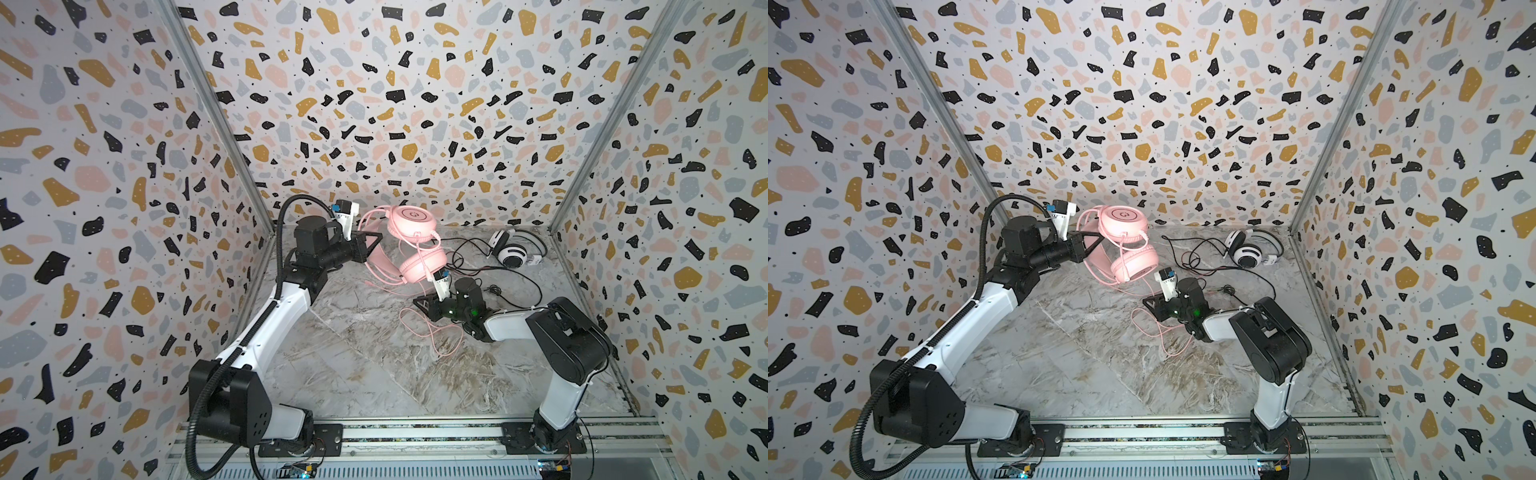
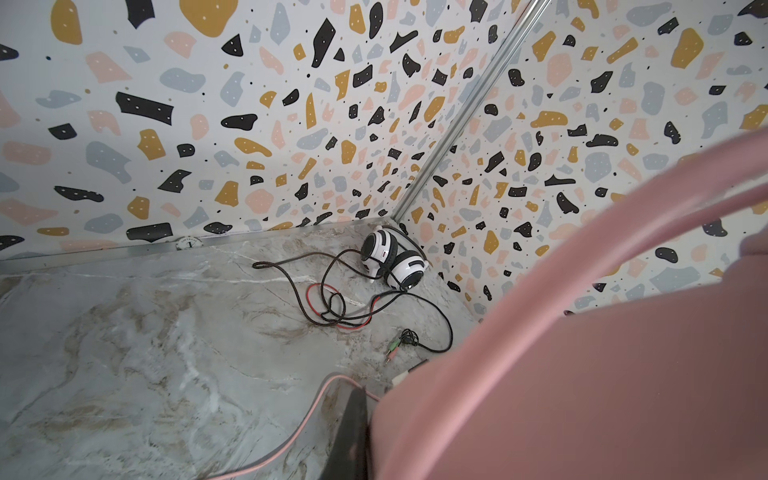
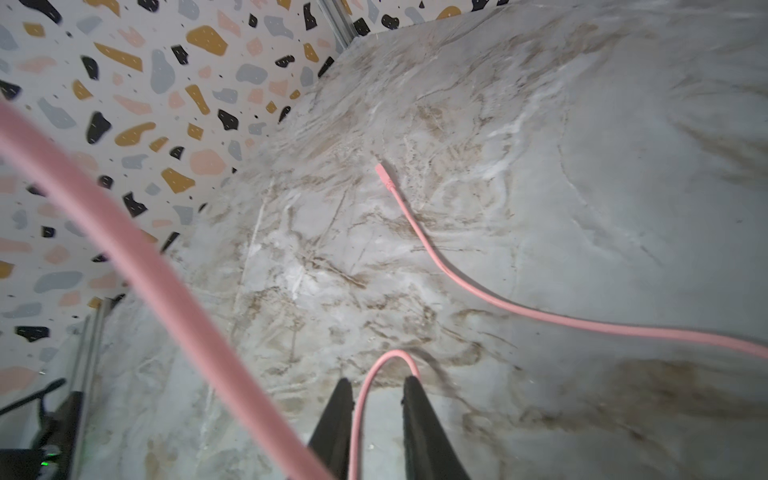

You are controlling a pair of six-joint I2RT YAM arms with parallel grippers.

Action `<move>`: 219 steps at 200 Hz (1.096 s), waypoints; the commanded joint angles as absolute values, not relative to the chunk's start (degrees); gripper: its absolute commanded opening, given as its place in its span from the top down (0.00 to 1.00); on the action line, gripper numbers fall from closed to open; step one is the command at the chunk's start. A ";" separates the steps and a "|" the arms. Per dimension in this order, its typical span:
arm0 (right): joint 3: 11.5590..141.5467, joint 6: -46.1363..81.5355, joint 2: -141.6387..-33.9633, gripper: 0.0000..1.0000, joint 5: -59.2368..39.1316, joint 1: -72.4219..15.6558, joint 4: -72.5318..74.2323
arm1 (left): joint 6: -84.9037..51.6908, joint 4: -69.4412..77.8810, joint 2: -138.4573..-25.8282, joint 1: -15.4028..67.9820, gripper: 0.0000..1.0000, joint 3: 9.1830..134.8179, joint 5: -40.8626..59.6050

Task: Wrap the headphones
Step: 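Lower the right gripper to the pink cable on the table and grasp it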

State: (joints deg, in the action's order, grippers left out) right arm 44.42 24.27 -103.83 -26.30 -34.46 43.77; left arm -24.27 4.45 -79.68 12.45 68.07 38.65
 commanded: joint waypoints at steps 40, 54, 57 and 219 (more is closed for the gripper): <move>38.43 26.74 -100.61 0.97 -24.46 -37.06 49.59 | -29.19 13.03 -76.47 10.42 1.00 67.14 40.65; 37.25 26.03 -100.18 0.98 -23.41 -38.10 48.20 | -30.12 13.88 -76.41 9.74 1.00 66.73 40.30; 36.86 25.94 -100.07 0.98 -23.23 -38.33 48.17 | -30.62 13.98 -76.40 9.57 1.00 66.60 40.45; 34.69 16.84 -84.59 0.98 -5.46 -54.06 25.39 | -27.25 1.12 -75.23 3.88 1.00 66.34 14.29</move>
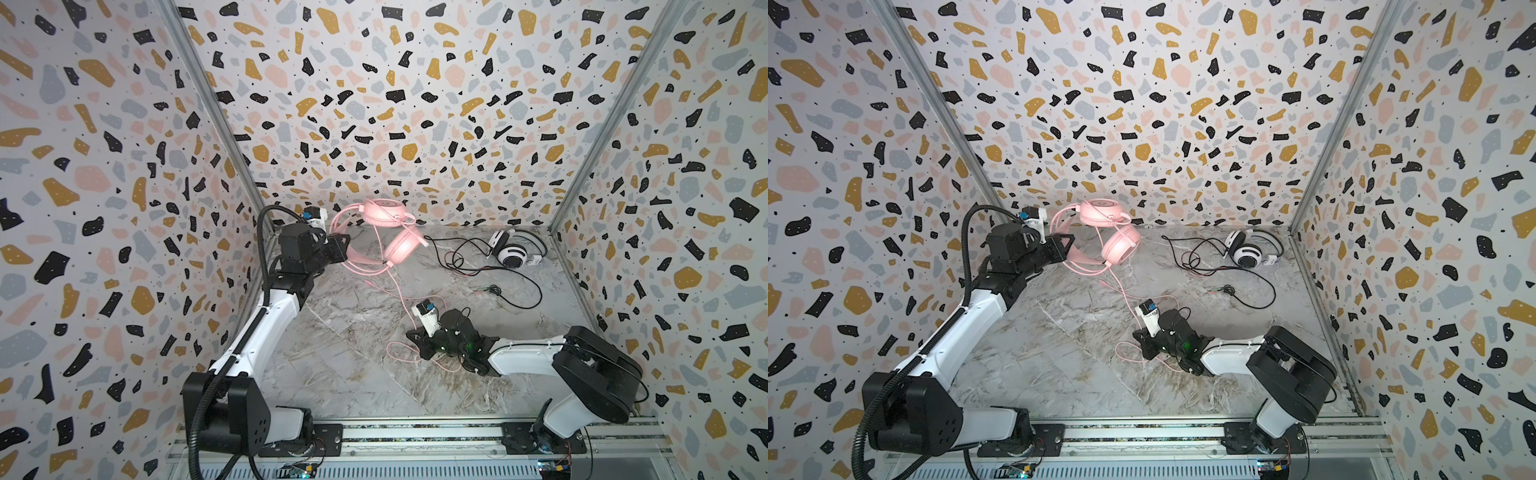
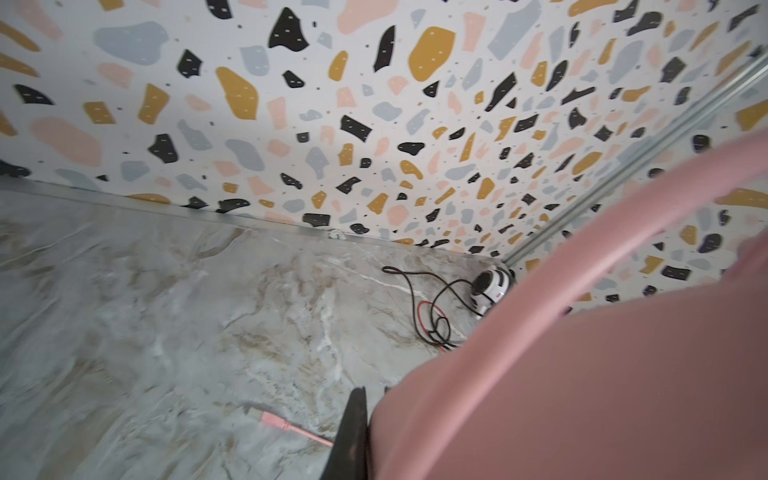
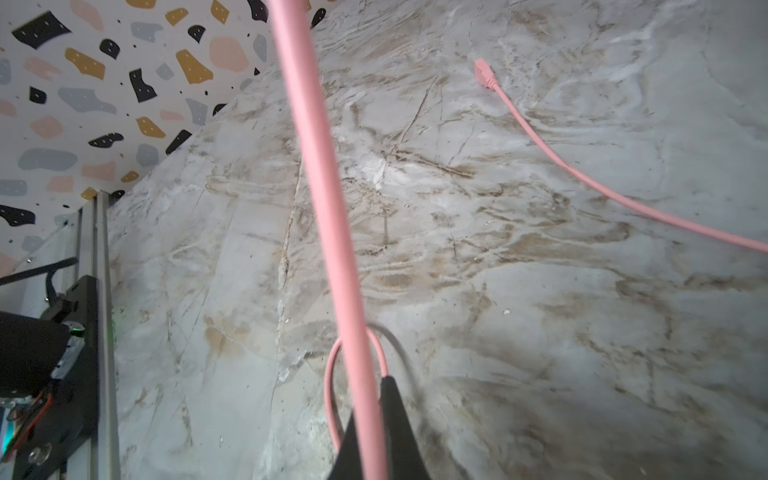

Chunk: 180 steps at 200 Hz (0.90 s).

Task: Wrap the headphones
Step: 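Lower the right gripper to the pink cable on the table and grasp it, then lift the pink cable with the right gripper up toward the held headset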

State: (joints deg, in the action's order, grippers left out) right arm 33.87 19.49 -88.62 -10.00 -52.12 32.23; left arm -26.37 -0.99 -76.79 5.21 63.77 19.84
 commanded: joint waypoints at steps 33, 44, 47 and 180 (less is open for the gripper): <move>33.73 16.39 -81.32 0.98 -4.10 -55.62 22.40 | -27.21 0.01 -75.88 3.14 1.00 66.27 11.49; 33.45 15.94 -80.46 0.98 -2.85 -56.59 21.51 | -27.53 -0.50 -76.19 2.67 1.00 66.51 11.48; 33.48 15.91 -80.19 0.98 -2.49 -56.81 21.30 | -27.59 -0.62 -76.20 2.64 1.00 66.53 11.32; 40.24 12.33 -74.17 0.97 5.30 -60.38 10.12 | -25.44 -5.46 -73.71 2.72 1.00 65.90 -3.65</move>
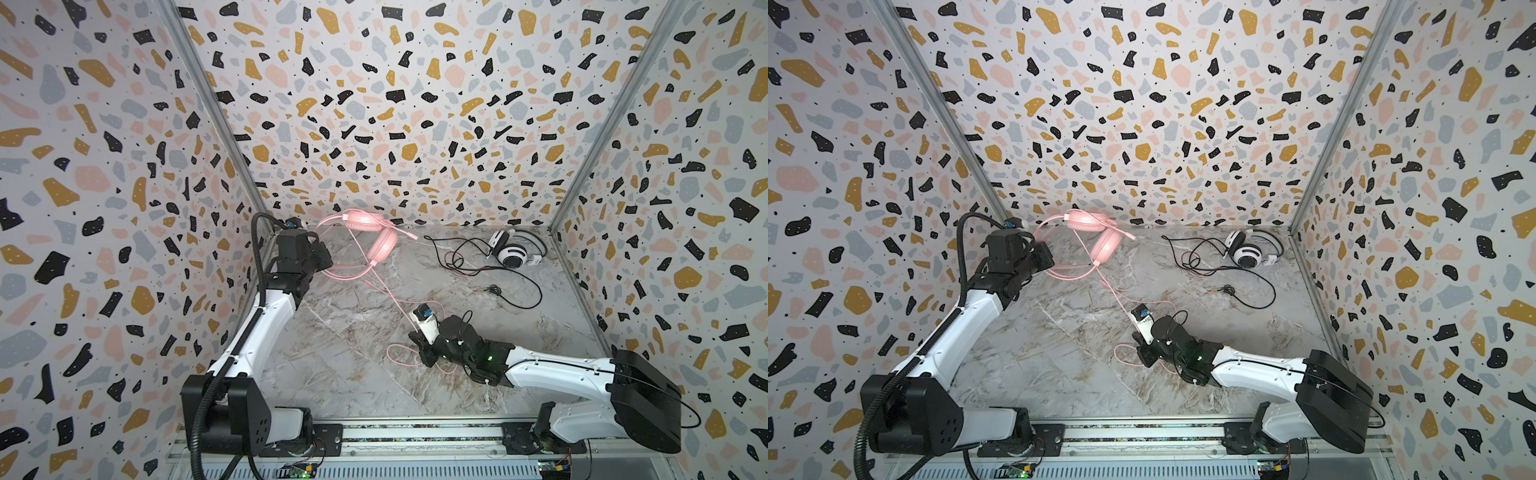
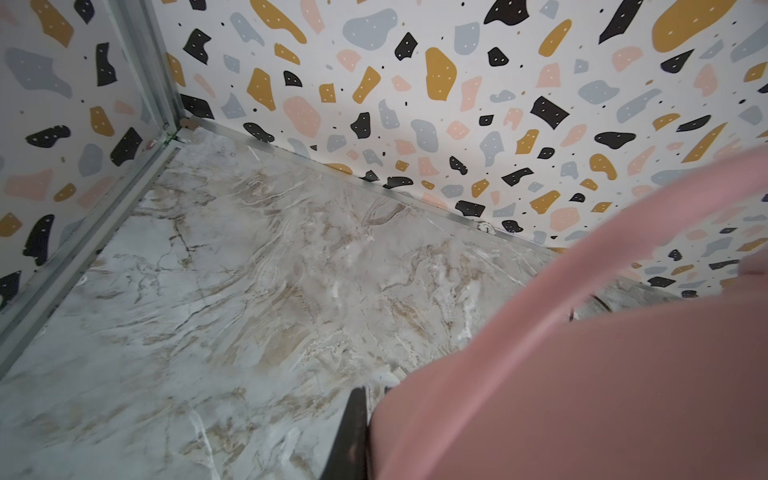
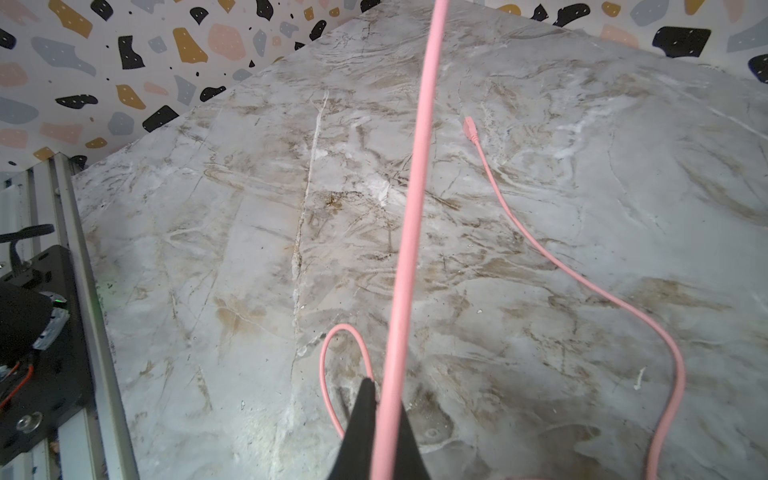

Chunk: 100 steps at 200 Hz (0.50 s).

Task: Wrap the headphones
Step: 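Lift the pink cable with the right gripper up toward the held headset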

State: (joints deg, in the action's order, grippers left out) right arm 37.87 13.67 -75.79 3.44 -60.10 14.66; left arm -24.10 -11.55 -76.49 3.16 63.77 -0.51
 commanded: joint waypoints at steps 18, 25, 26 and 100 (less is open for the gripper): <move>40.17 11.98 -73.76 0.97 5.46 -60.45 9.94 | -25.42 -6.50 -74.18 3.13 1.00 66.80 -2.69; 40.32 12.04 -73.63 0.97 5.69 -60.39 9.78 | -25.08 -6.65 -74.12 3.61 1.00 66.74 -3.51; 40.33 11.99 -73.60 0.97 5.74 -60.43 9.72 | -24.98 -6.66 -74.11 3.69 1.00 66.77 -3.69; 46.45 7.37 -69.97 0.97 11.94 -60.33 1.32 | -23.35 -9.64 -74.32 5.90 1.00 68.19 -9.65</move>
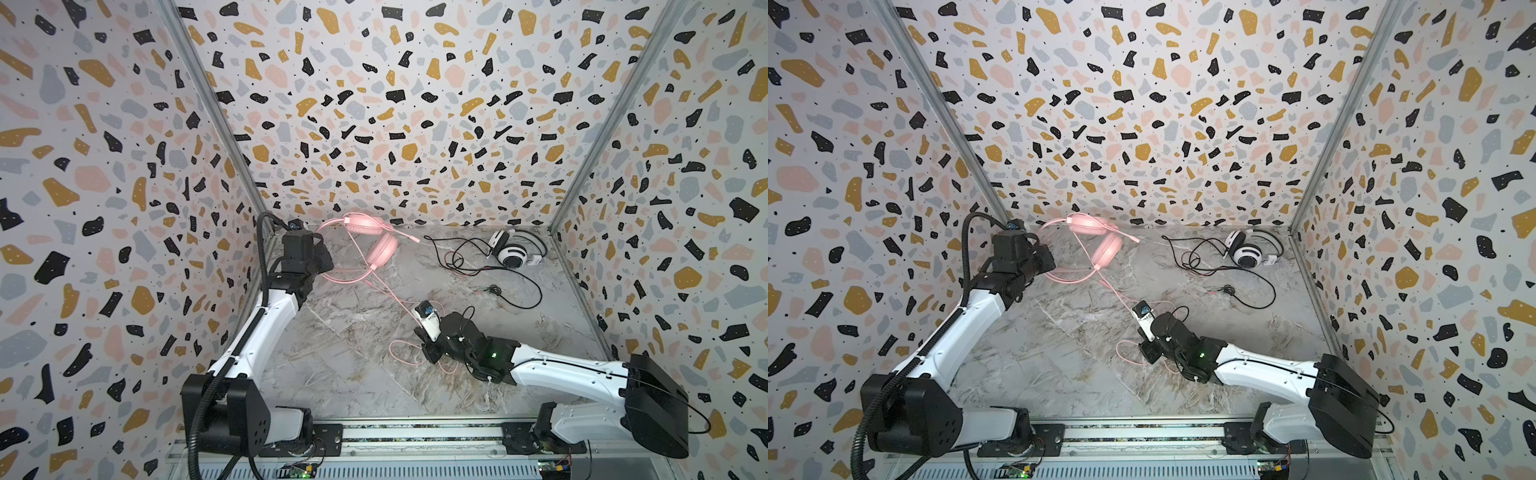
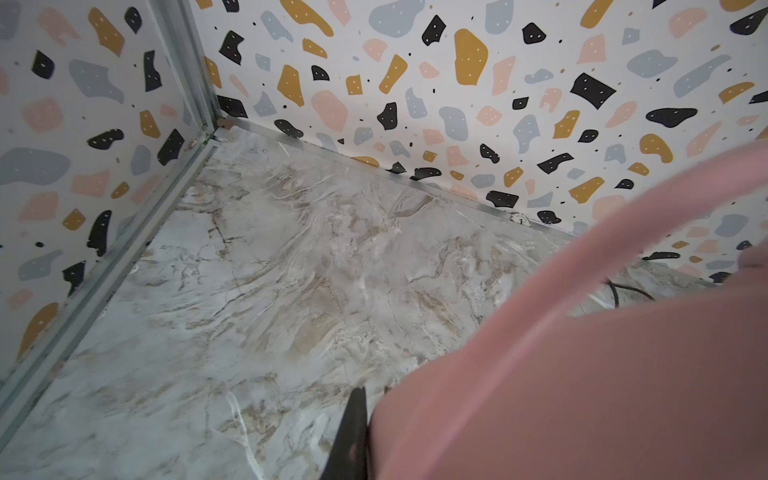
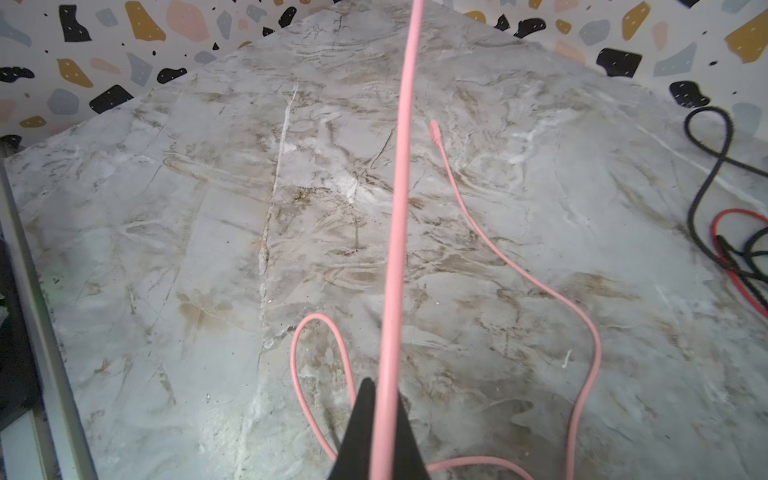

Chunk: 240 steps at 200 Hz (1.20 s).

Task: Wrap the headphones
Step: 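Lift the pink cable with the right gripper up toward the held headset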

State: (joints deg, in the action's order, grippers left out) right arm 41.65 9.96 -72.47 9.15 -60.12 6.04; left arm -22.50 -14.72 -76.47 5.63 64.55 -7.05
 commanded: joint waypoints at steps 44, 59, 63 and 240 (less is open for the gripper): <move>55.18 2.67 -71.71 0.97 10.79 -60.36 -4.30 | -21.56 -11.83 -76.43 9.71 1.00 69.76 -12.50; 57.50 0.37 -72.62 0.97 11.65 -60.37 -5.03 | -20.93 -13.48 -77.62 10.99 1.00 71.12 -12.52; 57.92 -0.02 -72.74 0.97 12.14 -60.35 -5.13 | -20.66 -13.80 -77.81 11.38 1.00 71.34 -12.82; 75.15 -12.48 -75.57 0.90 27.25 -52.65 -6.61 | -13.63 -18.31 -80.81 20.34 1.00 75.08 -20.88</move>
State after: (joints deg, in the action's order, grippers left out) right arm 71.85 -10.09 -75.81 23.27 -52.80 -10.24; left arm -14.09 -23.59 -82.41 18.79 72.90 -20.84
